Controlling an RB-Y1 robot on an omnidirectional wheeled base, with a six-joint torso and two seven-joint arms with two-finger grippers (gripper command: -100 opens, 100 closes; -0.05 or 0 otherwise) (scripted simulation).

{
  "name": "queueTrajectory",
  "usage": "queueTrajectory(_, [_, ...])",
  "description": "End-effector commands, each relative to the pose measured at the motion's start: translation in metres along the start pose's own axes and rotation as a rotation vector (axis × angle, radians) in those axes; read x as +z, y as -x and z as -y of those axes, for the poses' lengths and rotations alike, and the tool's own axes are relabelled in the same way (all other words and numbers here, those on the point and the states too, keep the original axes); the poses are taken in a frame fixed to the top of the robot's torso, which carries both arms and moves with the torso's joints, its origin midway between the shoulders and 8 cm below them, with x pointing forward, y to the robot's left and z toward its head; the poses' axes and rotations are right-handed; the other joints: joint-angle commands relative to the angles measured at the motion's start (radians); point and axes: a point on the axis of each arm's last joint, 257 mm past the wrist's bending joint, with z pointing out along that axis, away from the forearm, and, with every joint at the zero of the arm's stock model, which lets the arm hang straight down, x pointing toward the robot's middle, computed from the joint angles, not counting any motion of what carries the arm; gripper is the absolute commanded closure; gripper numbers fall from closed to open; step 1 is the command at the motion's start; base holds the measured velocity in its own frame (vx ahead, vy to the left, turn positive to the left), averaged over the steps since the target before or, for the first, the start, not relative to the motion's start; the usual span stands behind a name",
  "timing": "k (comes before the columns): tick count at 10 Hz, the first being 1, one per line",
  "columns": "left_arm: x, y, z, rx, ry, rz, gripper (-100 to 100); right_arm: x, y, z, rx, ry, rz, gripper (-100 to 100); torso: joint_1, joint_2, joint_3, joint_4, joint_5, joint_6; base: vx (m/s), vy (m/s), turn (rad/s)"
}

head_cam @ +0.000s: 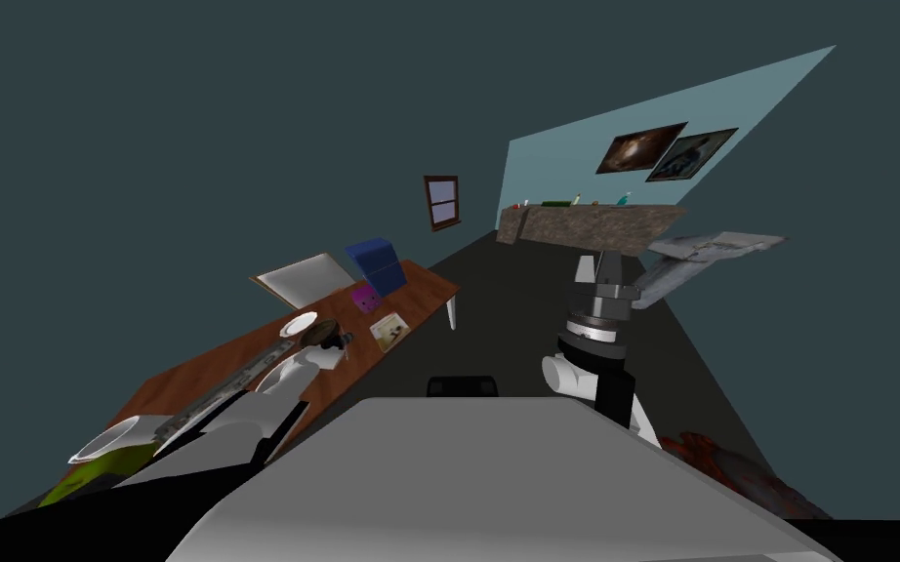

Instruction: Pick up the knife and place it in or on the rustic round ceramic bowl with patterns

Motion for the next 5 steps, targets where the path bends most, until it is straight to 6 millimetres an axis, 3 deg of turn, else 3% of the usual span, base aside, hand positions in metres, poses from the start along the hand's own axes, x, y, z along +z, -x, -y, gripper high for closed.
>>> queueTrajectory(1, [0.000, 0.018, -0.011, 0.010, 0.022, 0.016, 100, 0.000, 0.000, 0.000, 0.000, 0.000, 0.000, 0, 0.000, 0.000, 0.000, 0.000, 0.000, 0.000, -0.117, -0.040, -0.255])
queueTrajectory(2, [-0.002, 0.034, -0.025, 0.018, 0.045, 0.029, 100, 0.000, 0.000, 0.000, 0.000, 0.000, 0.000, 0, -0.002, 0.002, 0.001, 0.000, 0.000, 0.001, -0.148, -0.055, -0.255])
queueTrajectory(3, [-0.002, 0.023, -0.046, 0.015, 0.082, 0.010, 100, 0.000, 0.000, 0.000, 0.000, 0.000, 0.000, 0, -0.004, 0.003, 0.002, 0.001, -0.001, 0.002, -0.102, -0.027, -0.111])
queueTrajectory(5, [-0.002, 0.034, -0.026, 0.018, 0.046, 0.029, 100, 0.000, 0.000, 0.000, 0.000, 0.000, 0.000, 0, 0.000, 0.000, 0.000, 0.000, 0.001, -0.002, -0.017, -0.003, 0.043])
